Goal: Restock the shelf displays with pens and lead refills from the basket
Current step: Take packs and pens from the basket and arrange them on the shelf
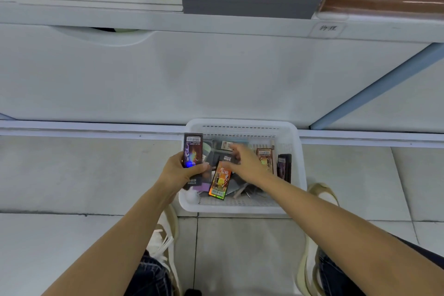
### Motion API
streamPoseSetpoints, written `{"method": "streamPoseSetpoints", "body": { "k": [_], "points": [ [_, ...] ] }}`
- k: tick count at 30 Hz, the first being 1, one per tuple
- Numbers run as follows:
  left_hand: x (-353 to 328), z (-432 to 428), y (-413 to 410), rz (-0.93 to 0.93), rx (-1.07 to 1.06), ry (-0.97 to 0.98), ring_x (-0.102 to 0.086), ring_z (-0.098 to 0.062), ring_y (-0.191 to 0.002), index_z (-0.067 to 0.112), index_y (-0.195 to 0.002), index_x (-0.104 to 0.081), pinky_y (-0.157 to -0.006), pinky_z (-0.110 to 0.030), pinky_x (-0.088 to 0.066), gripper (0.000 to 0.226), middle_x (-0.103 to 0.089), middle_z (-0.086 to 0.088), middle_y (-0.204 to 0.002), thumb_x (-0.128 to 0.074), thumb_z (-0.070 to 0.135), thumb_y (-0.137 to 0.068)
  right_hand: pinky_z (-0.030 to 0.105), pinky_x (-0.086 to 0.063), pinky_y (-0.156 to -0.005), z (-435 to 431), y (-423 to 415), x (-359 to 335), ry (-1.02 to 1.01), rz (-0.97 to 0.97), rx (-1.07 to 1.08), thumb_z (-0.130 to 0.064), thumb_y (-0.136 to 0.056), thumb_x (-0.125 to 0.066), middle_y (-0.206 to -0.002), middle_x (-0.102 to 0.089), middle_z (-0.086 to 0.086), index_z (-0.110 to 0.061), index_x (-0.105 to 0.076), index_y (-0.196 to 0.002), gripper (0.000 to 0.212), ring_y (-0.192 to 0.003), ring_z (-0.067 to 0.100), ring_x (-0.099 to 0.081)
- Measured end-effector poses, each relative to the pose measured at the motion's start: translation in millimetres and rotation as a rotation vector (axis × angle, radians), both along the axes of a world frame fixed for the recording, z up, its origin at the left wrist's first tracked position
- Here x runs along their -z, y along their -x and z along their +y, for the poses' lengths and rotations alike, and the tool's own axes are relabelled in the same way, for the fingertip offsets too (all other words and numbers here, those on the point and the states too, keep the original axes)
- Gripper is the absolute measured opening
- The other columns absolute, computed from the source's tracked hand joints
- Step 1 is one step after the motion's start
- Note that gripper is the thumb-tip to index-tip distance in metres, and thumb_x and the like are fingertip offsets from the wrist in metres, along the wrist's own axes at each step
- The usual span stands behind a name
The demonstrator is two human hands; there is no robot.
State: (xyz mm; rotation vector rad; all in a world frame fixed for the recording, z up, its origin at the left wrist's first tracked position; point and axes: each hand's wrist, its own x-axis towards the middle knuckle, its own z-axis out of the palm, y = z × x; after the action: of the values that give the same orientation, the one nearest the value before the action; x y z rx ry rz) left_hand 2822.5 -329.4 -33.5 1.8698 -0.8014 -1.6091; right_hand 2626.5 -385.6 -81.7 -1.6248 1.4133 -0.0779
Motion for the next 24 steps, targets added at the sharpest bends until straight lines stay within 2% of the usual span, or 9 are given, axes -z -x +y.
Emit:
{"method": "streamPoseSetpoints", "body": {
  "k": [3,5,7,10,13,16,18,21,24],
  "points": [
    [0,1,-4,0.039,-0.015,-0.004,-0.073,-0.018,-0.07,0.008,-0.109,-0.057,-0.043,-0.023,-0.047,0.035,-0.076,-0.007,-0.086,-0.076,0.019,-0.082,0.031,-0.038,-0.097,5,-5,14,-0.017,0.105,-0.045,-0.035,-0.074,-0.081,-0.127,-0.045,0.006,-0.014,-0.05,-0.133,0.071,-0.117,0.021,-0.045],
    [1,2,-5,0.027,0.001,-0.002,-0.071,-0.015,-0.066,0.004,-0.108,-0.058,-0.044,-0.022,-0.048,0.029,-0.075,-0.006,-0.08,-0.072,0.016,-0.085,0.029,-0.041,-0.089,-1,-5,13,-0.014,0.084,-0.014,-0.03,-0.072,-0.082,-0.119,-0.05,0.005,-0.013,-0.055,-0.122,0.059,-0.11,0.021,-0.051],
    [2,1,-5,0.007,-0.007,0.013,-0.069,-0.014,-0.061,0.003,-0.104,-0.06,-0.046,-0.023,-0.049,0.022,-0.073,-0.004,-0.073,-0.068,0.015,-0.088,0.027,-0.041,-0.084,-10,-1,4,-0.023,0.002,-0.021,-0.025,-0.081,-0.076,-0.116,-0.059,0.005,-0.013,-0.059,-0.115,0.041,-0.108,0.021,-0.056],
    [-4,-1,-2,-0.037,-0.027,0.056,-0.065,-0.009,-0.054,0.009,-0.098,-0.061,-0.046,-0.022,-0.045,0.011,-0.069,-0.001,-0.067,-0.064,0.015,-0.09,0.025,-0.038,-0.089,-25,5,-25,-0.047,-0.152,-0.019,-0.023,-0.089,-0.068,-0.123,-0.062,0.001,-0.015,-0.061,-0.117,0.03,-0.115,0.012,-0.054],
    [-22,-8,3,-0.01,-0.024,0.114,-0.059,-0.01,-0.05,0.013,-0.094,-0.057,-0.045,-0.023,-0.04,0.015,-0.065,-0.004,-0.065,-0.067,0.024,-0.09,0.036,-0.046,-0.1,-40,4,-63,-0.009,-0.3,0.073,-0.021,-0.089,-0.068,-0.121,-0.065,0.004,-0.011,-0.063,-0.114,0.027,-0.117,0.017,-0.058],
    [-54,-14,6,0.042,0.011,0.171,-0.063,-0.013,-0.057,0.013,-0.096,-0.059,-0.048,-0.023,-0.045,0.027,-0.069,-0.001,-0.068,-0.074,0.031,-0.083,0.044,-0.047,-0.101,-50,-1,-107,0.07,-0.407,0.103,-0.019,-0.087,-0.07,-0.115,-0.068,0.006,-0.006,-0.065,-0.114,0.03,-0.111,0.02,-0.062],
    [-76,-16,6,0.07,0.061,0.239,-0.059,-0.019,-0.056,0.011,-0.089,-0.061,-0.049,-0.025,-0.043,0.026,-0.066,-0.006,-0.066,-0.077,0.03,-0.08,0.041,-0.051,-0.094,-52,-6,-136,0.131,-0.458,0.08,-0.019,-0.088,-0.069,-0.107,-0.071,0.004,-0.008,-0.066,-0.113,0.027,-0.102,0.018,-0.066],
    [-116,-20,1,0.076,0.08,0.353,-0.054,-0.018,-0.051,0.017,-0.083,-0.064,-0.045,-0.022,-0.04,0.021,-0.062,-0.008,-0.06,-0.081,0.027,-0.076,0.028,-0.053,-0.062,-50,-16,-184,0.208,-0.522,0.039,-0.016,-0.094,-0.061,-0.088,-0.07,-0.003,-0.01,-0.066,-0.112,0.02,-0.071,0.007,-0.064],
    [-168,-18,-6,0.086,0.069,0.488,-0.066,-0.022,-0.067,0.023,-0.089,-0.07,-0.062,-0.038,-0.056,0.03,-0.072,-0.012,-0.079,-0.087,0.029,-0.066,0.025,-0.05,-0.054,-46,-23,-242,0.275,-0.544,-0.033,-0.019,-0.101,-0.049,-0.086,-0.069,0.007,-0.006,-0.066,-0.117,0.026,-0.066,0.009,-0.06]
  ]
}}
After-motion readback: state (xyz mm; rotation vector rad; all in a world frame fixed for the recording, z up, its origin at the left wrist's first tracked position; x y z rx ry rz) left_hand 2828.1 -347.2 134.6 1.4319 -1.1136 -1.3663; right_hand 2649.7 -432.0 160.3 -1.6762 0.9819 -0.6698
